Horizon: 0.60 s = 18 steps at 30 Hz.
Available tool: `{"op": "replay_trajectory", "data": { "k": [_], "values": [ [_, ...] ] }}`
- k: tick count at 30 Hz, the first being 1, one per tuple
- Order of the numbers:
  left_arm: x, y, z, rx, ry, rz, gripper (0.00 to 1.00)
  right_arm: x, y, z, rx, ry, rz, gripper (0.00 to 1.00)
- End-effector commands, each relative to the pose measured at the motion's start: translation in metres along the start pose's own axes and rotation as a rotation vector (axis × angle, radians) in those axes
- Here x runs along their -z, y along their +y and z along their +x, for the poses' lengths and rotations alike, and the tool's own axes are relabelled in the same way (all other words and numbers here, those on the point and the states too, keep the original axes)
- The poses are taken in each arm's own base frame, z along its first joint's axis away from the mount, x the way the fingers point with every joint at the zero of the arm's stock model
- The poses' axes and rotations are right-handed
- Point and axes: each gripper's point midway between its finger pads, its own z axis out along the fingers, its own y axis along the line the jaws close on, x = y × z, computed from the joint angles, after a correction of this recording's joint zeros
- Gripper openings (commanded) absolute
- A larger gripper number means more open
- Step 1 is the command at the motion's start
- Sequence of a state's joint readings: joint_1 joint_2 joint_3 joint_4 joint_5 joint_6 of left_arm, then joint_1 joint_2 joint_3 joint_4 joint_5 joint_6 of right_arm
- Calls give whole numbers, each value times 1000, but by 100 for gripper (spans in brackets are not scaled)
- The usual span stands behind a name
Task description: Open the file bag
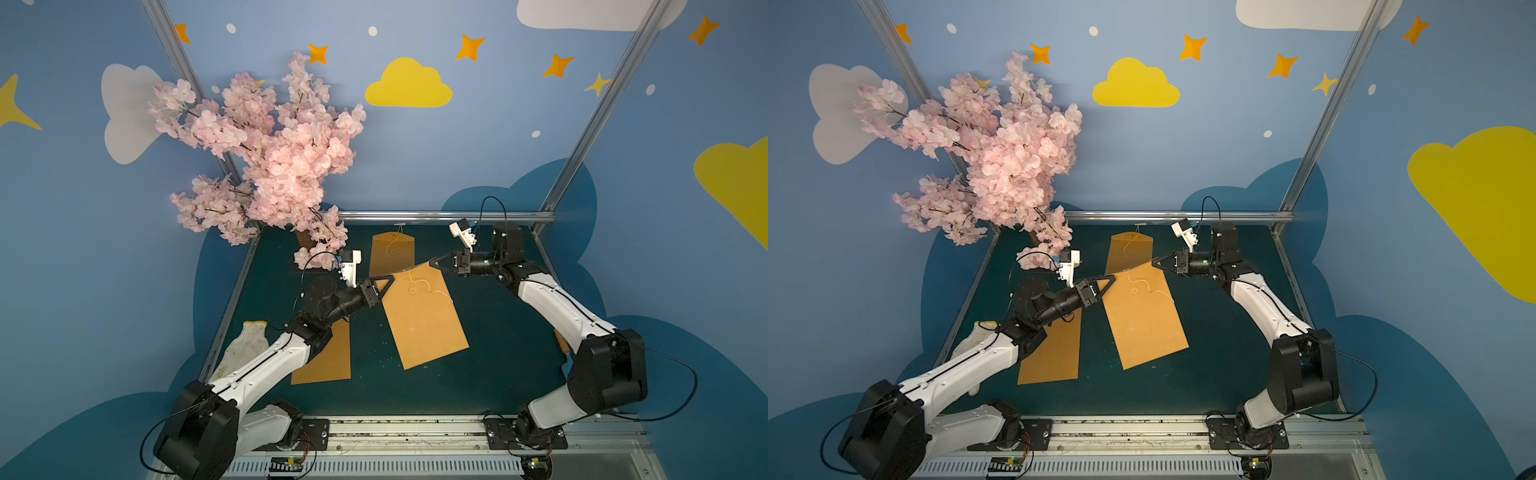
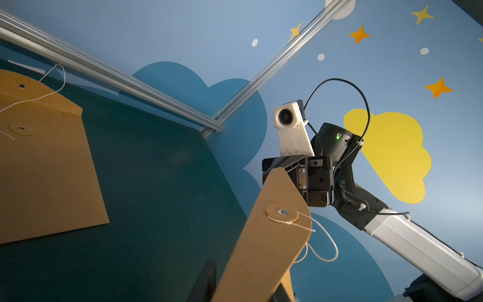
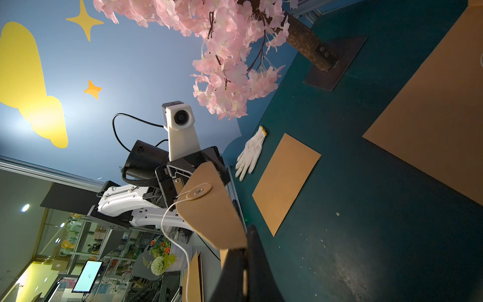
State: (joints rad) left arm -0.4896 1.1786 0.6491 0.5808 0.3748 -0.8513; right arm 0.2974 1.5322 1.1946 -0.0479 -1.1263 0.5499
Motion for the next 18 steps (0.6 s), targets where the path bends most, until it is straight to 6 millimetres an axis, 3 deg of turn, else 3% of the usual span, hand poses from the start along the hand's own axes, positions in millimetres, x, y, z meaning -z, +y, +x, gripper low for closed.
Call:
{"op": "replay_trajectory", "data": {
  "k": [1, 9, 14, 18],
  "values": [
    [-2, -18, -25, -53, -69, 44, 24, -1, 2, 7, 10, 11, -5, 0],
    [-7, -17, -33, -33, -90, 56, 21, -3, -2, 12, 0, 25, 3, 0],
    [-7, -17, -34, -25, -92, 66, 10, -6, -3, 13, -3, 31, -5, 0],
    [-8, -17, -33, -23, -83, 74, 3, -7, 2, 13, 13, 36, -11, 8]
  ]
}}
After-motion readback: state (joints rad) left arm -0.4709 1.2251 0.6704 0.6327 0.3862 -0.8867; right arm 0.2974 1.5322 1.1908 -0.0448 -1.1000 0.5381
